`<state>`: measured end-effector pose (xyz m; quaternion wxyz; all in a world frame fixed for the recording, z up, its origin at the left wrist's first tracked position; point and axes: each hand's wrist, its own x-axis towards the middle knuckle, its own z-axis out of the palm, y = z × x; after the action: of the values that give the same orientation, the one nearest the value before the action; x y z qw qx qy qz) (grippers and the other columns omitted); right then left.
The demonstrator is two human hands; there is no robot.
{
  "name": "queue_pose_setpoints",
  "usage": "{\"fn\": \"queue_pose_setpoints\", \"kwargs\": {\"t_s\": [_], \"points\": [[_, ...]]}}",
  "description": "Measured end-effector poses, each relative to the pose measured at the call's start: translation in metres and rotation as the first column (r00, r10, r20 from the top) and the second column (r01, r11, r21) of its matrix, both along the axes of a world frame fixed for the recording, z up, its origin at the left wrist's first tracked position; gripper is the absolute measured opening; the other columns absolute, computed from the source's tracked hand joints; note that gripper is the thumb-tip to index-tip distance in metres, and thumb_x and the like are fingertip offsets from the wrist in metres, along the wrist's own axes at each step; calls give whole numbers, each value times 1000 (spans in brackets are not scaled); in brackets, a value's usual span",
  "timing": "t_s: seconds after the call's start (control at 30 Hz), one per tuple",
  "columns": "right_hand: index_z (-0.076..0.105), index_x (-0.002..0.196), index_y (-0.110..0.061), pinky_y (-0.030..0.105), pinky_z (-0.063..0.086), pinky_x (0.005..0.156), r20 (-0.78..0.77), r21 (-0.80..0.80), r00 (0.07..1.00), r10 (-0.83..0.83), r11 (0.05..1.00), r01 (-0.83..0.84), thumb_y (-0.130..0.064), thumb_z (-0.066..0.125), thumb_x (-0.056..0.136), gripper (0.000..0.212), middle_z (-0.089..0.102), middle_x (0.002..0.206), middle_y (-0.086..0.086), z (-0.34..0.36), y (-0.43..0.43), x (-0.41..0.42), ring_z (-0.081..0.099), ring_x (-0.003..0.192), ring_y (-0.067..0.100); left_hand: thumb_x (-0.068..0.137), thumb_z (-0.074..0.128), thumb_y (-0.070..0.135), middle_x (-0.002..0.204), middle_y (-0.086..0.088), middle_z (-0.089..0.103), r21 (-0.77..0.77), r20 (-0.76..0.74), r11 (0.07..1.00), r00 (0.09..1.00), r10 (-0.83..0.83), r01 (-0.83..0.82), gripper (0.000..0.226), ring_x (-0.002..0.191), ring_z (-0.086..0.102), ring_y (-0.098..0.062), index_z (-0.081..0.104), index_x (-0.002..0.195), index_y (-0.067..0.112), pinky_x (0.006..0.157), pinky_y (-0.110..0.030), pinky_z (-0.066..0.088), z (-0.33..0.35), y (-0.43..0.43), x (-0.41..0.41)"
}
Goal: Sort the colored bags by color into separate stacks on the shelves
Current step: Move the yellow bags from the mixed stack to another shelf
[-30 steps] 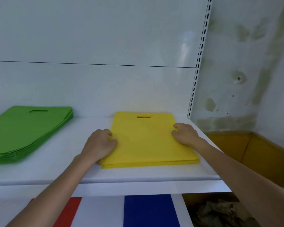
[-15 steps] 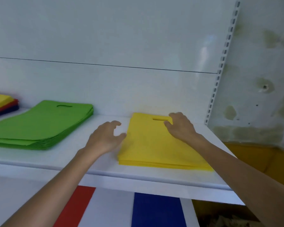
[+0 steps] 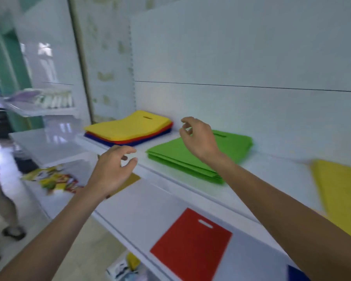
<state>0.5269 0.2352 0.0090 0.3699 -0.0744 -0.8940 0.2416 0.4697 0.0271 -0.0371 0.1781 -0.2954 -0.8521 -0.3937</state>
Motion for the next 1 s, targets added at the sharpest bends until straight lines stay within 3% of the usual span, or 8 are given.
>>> {"fn": "queue_pose_setpoints", "kwargs": {"t_s": [0.17, 0.43, 0.73, 1.0], "points": [[55, 124, -8, 40, 46, 89, 16, -37, 999, 51, 998, -50, -14, 50, 88, 36, 65, 108, 9, -3, -61, -82, 60, 99, 27, 87, 58, 15, 114, -3, 58, -61, -14, 998, 999, 33, -34, 25, 90, 55, -13, 63, 112, 17, 80, -27, 44, 8, -62, -74], [59, 122, -14, 31, 49, 81, -15, -130, 1000, 24, 991, -26, -12, 49, 90, 33, 65, 107, 4, -19, -110, -167, 55, 82, 14, 89, 56, 15, 114, 1, 56, -84, -6, 995, 999, -51, 50, 23, 93, 52, -8, 62, 111, 19, 79, -24, 41, 4, -116, -156], [58, 123, -12, 36, 51, 81, 0, -80, 1000, -27, 996, 27, -12, 48, 91, 33, 65, 110, 4, -9, -108, -260, 61, 93, 20, 89, 56, 15, 112, 3, 57, -52, 28, 986, 987, -157, 159, 22, 96, 53, -7, 62, 109, 20, 81, -22, 41, 2, -94, -247], [57, 125, -14, 38, 53, 71, 131, -88, 988, -87, 991, 99, -13, 48, 90, 36, 62, 112, 7, 9, -70, -345, 54, 76, 23, 90, 54, 17, 113, 4, 55, -96, 21, 978, 983, -184, 185, 22, 98, 50, -7, 62, 111, 19, 82, -25, 42, 11, -68, -347]]}}
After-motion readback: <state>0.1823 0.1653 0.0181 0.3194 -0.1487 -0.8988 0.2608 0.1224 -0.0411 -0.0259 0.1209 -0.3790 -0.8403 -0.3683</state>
